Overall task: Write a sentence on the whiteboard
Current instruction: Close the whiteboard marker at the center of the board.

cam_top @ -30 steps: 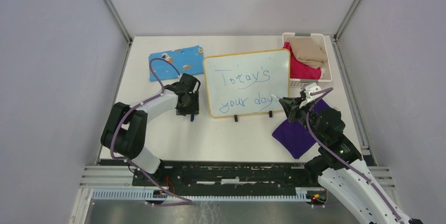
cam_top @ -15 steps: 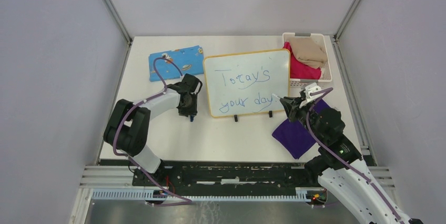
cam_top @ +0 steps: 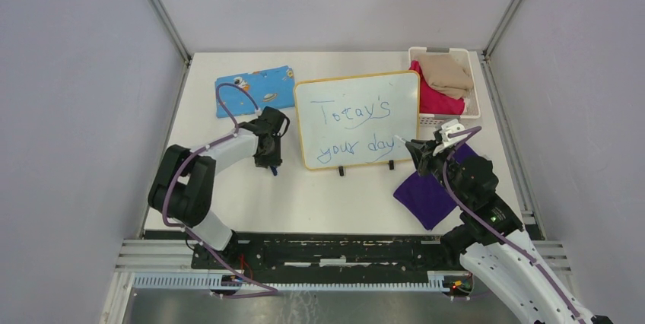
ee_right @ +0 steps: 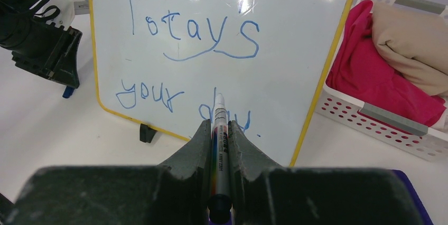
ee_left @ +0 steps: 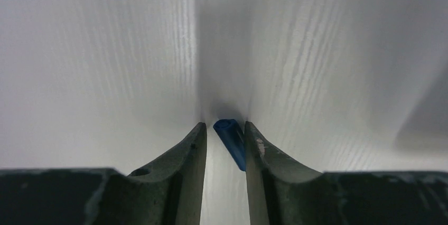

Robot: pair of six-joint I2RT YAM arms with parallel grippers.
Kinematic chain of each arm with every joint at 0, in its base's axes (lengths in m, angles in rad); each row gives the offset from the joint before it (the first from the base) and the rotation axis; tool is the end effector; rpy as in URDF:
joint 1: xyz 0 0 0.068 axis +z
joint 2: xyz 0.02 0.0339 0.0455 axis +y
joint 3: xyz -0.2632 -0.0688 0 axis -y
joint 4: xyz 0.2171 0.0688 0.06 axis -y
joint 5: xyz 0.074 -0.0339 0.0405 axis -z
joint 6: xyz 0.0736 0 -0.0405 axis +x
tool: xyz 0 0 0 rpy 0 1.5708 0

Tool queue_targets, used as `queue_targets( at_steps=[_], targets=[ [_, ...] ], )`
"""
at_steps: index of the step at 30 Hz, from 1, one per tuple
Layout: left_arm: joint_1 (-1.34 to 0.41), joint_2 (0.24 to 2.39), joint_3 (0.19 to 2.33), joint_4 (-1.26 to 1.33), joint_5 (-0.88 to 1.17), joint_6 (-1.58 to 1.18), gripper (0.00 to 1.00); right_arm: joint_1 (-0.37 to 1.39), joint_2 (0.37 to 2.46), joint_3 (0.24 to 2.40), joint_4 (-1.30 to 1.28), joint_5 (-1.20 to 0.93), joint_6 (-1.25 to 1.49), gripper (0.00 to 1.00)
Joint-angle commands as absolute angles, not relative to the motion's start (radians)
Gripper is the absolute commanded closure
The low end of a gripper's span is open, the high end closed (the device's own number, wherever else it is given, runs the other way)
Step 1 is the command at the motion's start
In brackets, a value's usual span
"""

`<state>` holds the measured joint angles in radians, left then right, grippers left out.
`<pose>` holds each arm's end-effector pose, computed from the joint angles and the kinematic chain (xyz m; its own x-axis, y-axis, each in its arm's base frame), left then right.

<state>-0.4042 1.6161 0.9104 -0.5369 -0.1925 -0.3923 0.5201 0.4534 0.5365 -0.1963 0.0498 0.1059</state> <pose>0.2659 -0.0984 0.1429 -0.9301 -0.0103 -0.3671 -0.0284 0.9986 0.0441 0.1245 0.0671 0.2899 -0.1454 0.0384 -0.9886 -0.4405 0.8922 0.0994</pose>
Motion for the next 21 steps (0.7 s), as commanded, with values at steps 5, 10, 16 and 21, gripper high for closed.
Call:
queue_targets(
  at_steps=[5, 10, 16, 21],
  targets=[
    [-0.392, 1.540, 0.870, -0.553, -0.233, -0.495, 0.53, 0.529, 0.449, 0.541, -0.140, 0.069, 0.095, 1.00],
    [-0.414, 1.530, 0.838, -0.548, -0.216, -0.567, 0.53, 0.531, 0.444, 0.536, -0.137, 0.066, 0.099, 1.00],
    [-0.446, 1.562, 0.853, -0.545, -0.234, -0.635, 0.54, 0.533, 0.434, 0.531, -0.138, 0.066, 0.100, 1.00],
    [-0.446, 1.590, 0.860, -0.544, -0.268, -0.634, 0.58, 0.535, 0.424, 0.528, -0.147, 0.074, 0.098, 1.00]
  ],
)
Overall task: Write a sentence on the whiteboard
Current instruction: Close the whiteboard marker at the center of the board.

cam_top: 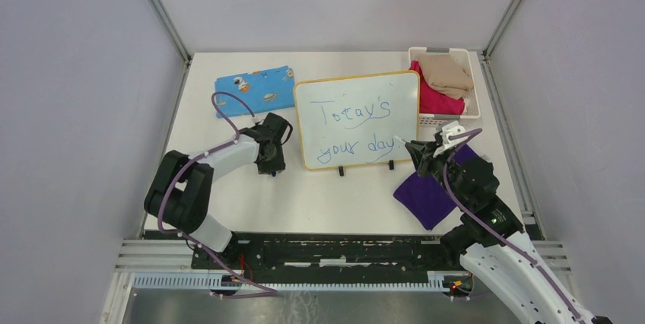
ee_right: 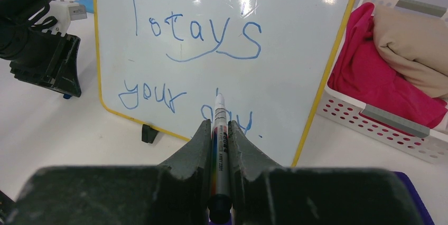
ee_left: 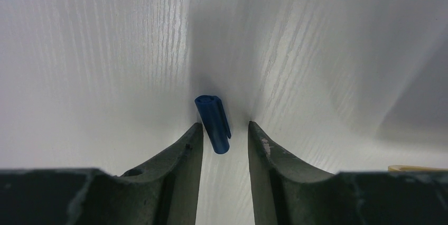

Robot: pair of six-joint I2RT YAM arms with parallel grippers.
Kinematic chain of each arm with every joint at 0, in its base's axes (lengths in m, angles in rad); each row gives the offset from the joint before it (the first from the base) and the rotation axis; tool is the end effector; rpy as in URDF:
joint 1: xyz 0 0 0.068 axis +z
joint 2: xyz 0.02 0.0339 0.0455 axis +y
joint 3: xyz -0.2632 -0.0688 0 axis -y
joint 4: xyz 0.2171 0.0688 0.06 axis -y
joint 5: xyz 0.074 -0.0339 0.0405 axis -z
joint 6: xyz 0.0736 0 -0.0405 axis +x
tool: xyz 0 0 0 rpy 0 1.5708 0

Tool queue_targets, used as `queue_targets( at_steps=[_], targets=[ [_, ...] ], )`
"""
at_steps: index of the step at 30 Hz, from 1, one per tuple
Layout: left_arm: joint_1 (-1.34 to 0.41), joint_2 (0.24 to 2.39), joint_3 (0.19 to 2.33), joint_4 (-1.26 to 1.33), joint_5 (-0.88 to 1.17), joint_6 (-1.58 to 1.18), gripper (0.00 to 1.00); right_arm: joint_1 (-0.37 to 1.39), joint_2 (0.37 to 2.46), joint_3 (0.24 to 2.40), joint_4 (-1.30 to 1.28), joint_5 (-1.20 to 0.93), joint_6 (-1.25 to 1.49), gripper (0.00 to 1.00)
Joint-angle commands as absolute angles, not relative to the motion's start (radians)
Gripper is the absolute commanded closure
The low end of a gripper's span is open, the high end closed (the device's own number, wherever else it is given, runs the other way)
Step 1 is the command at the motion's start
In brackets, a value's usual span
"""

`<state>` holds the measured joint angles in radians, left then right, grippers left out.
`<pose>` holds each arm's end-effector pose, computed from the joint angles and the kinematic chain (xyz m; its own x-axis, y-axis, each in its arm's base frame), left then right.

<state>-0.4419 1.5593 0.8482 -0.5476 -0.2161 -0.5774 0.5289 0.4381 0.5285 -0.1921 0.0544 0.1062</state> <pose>0.2467 -0.0992 0.1416 -0.9163 -0.1563 -0.3687 -0.1695 0.9855 0.0034 0.1222 0.0668 0.2895 -0.1356 0.0433 -0.9898 -0.4453 0.8898 0.1000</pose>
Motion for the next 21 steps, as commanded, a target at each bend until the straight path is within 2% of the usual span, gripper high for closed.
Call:
queue_targets(
  at_steps=[1, 13, 21],
  targets=[
    [-0.445, 1.593, 0.861, -0.544, -0.283, -0.634, 0.59, 0.535, 0.422, 0.526, -0.147, 0.076, 0.098, 1.00],
    [-0.446, 1.635, 0.855, -0.531, -0.299, -0.637, 0.69, 0.535, 0.422, 0.523, -0.150, 0.083, 0.093, 1.00],
    [-0.445, 1.637, 0.838, -0.525, -0.297, -0.613, 0.71, 0.536, 0.427, 0.525, -0.149, 0.081, 0.094, 1.00]
  ],
)
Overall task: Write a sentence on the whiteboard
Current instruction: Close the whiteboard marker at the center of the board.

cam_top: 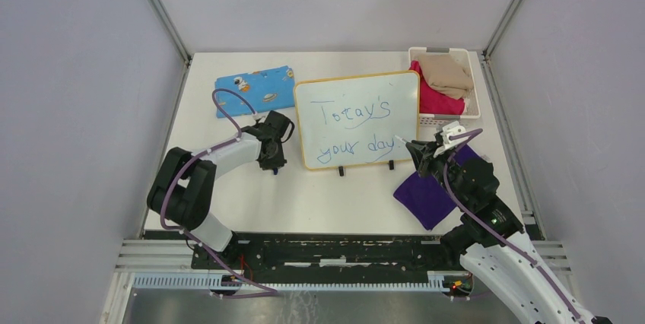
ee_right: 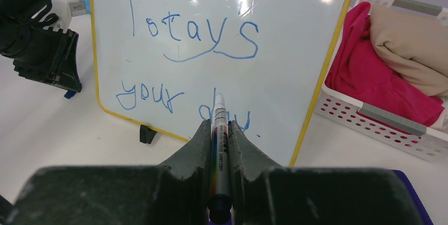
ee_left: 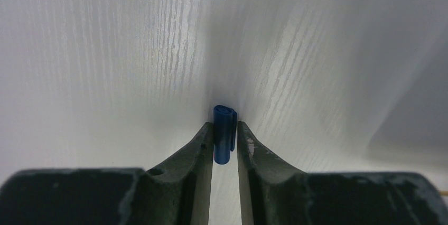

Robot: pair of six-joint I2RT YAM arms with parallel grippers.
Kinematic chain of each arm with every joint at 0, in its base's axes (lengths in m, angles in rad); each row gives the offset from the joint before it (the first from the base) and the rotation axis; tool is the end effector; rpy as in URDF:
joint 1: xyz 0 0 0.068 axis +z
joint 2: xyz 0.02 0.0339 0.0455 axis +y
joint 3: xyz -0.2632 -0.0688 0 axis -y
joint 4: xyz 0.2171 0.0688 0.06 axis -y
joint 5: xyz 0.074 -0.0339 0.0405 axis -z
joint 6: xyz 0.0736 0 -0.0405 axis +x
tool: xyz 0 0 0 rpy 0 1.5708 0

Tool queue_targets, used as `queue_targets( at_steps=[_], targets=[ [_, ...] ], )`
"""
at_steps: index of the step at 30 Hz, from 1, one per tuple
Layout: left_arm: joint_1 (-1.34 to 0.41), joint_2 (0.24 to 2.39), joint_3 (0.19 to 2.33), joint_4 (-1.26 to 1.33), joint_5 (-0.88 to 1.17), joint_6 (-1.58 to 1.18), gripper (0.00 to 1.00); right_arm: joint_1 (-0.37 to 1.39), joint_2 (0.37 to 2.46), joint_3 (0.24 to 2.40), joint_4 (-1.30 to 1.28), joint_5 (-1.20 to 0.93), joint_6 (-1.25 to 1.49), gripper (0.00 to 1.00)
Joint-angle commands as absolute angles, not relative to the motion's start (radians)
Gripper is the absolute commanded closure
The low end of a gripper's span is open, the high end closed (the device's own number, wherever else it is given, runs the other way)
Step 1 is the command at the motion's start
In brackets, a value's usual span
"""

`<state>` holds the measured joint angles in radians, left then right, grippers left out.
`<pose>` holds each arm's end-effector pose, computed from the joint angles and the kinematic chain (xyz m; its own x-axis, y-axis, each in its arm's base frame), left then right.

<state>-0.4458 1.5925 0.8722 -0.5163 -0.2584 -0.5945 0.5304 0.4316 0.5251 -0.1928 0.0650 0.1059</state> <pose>0.2572 -0.1021 0.1414 -0.8972 -0.1714 -0.4069 -0.1947 0.9807 0.0163 0.1216 0.0658 0.2890 -0.1325 0.0446 -0.9902 -0.4375 0.8938 0.0988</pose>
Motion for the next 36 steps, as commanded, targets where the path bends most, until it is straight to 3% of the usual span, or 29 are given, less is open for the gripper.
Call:
queue_targets(
  at_steps=[1, 6, 11, 27, 36],
  targets=[
    [-0.445, 1.638, 0.836, -0.525, -0.296, -0.610, 0.72, 0.536, 0.426, 0.525, -0.148, 0.081, 0.094, 1.00],
    [-0.446, 1.638, 0.827, -0.519, -0.289, -0.606, 0.81, 0.536, 0.427, 0.525, -0.150, 0.083, 0.094, 1.00],
    [-0.445, 1.607, 0.821, -0.520, -0.298, -0.611, 0.98, 0.536, 0.431, 0.532, -0.155, 0.084, 0.095, 1.00],
    [-0.445, 1.140, 0.965, -0.697, -0.372, -0.623, 0.98, 0.536, 0.480, 0.644, -0.107, 0.003, 0.112, 1.00],
    [-0.445, 0.929, 1.018, -0.515, -0.198, -0.669, 0.98, 0.547, 0.612, 0.776, 0.114, -0.142, 0.219, 1.00]
  ],
)
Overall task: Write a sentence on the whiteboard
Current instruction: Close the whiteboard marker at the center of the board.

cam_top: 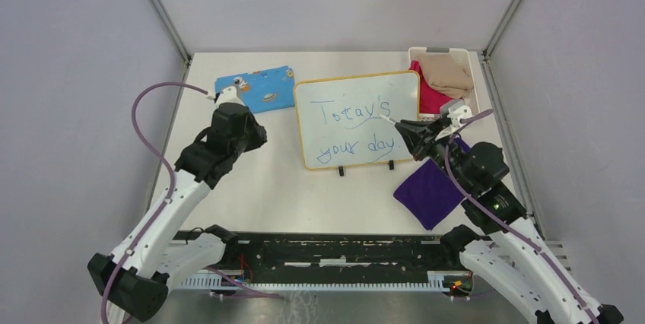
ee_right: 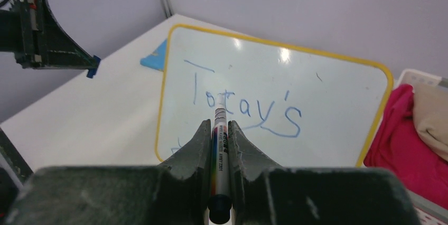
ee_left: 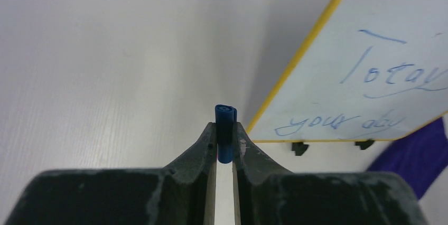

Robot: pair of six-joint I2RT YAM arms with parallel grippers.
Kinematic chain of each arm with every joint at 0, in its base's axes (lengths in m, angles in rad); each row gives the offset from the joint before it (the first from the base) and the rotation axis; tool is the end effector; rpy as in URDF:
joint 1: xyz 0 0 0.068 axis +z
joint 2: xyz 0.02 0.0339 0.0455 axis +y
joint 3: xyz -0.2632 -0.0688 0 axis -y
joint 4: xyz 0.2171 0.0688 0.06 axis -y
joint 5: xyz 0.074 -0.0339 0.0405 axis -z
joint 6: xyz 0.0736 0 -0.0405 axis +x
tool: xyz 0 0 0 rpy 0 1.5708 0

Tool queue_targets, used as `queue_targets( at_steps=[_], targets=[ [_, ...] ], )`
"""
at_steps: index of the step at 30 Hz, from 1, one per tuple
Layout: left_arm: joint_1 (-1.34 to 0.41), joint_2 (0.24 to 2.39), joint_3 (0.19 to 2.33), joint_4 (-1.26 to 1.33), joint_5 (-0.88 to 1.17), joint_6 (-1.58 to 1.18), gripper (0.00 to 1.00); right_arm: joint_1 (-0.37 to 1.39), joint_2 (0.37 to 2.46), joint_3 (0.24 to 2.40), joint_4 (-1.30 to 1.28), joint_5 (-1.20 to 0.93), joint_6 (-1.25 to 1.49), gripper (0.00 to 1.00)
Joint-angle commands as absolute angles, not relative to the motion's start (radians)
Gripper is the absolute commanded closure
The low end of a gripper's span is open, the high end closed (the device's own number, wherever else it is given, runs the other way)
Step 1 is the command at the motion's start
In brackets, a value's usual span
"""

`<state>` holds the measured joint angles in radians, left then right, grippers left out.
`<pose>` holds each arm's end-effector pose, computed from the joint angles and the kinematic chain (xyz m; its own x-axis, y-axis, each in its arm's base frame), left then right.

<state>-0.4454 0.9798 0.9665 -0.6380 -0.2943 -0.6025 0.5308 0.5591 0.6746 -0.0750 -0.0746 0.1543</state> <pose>0.1952 -0.0695 0.3016 -0.5664 -0.3306 -0.7549 -0.1419 0.9415 -0.3058 0.1291 0.0821 0.3437 -0.0530 0.1466 -0.9878 -0.5676 0.8094 0.1506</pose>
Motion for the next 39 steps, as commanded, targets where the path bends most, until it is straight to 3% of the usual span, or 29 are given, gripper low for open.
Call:
queue_targets(
  at_steps=[1, 5, 11, 16, 19, 26, 39],
  targets=[
    [-0.445, 0.918, 1.024, -0.492, -0.179, -0.684, 0.98, 0.557, 0.631, 0.793, 0.145, -0.140, 0.222, 1.00],
    [-0.446, 0.867, 1.024, -0.340, -0.085, -0.727, 0.98, 0.662, 0.706, 0.873, 0.245, -0.075, 0.188, 1.00],
    [-0.445, 0.800, 0.981, -0.096, -0.005, -0.847, 0.98, 1.006, 0.818, 0.932, 0.421, 0.182, -0.058, 1.00],
    [-0.445, 0.758, 0.955, 0.033, 0.006, -0.944, 0.98, 1.393, 0.852, 0.800, 0.731, 0.521, -0.458, 1.00],
    [-0.444, 0.738, 0.948, 0.076, 0.021, -1.000, 0.98, 1.506, 0.867, 0.686, 0.938, 0.613, -0.635, 1.00],
    [-0.445, 0.727, 0.894, 0.257, 0.117, -1.212, 0.98, 1.554, 0.956, 0.555, 1.282, 0.670, -0.805, 1.00],
    [-0.461, 0.793, 0.873, 0.453, 0.210, -1.416, 0.98, 1.553, 1.145, 0.690, 1.508, 0.607, -0.837, 1.00]
  ],
)
